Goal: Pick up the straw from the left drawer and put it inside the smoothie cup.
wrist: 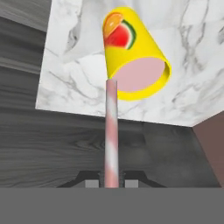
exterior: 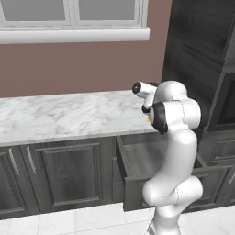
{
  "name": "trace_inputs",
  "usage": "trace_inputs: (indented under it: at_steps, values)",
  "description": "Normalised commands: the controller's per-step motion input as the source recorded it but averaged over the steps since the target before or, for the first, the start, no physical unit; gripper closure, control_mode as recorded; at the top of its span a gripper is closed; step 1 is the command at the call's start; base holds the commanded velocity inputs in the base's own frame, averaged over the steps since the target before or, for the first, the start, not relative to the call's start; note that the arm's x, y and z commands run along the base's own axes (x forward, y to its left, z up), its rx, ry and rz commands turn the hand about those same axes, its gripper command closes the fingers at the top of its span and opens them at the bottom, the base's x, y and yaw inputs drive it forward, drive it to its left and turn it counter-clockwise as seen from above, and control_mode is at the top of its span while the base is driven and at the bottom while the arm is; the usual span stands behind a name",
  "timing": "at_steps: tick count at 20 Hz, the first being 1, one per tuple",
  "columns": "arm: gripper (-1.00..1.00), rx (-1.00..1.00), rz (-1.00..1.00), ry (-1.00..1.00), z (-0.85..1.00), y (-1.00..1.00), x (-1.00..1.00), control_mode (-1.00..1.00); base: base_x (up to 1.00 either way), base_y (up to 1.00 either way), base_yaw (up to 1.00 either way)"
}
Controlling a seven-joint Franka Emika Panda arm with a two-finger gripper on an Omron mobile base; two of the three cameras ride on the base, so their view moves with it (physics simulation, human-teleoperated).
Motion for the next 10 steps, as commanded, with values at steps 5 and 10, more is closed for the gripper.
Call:
trace_inputs:
  at_steps: [5,10]
  values:
    - [1.0,-0.02,0.0,0.0,0.0,0.0,0.23,-1.0,0.0,0.0,0.0]
    - [1.0,-0.02,0.0,0.0,-0.01,0.0,0.17,-1.0,0.0,0.0,0.0]
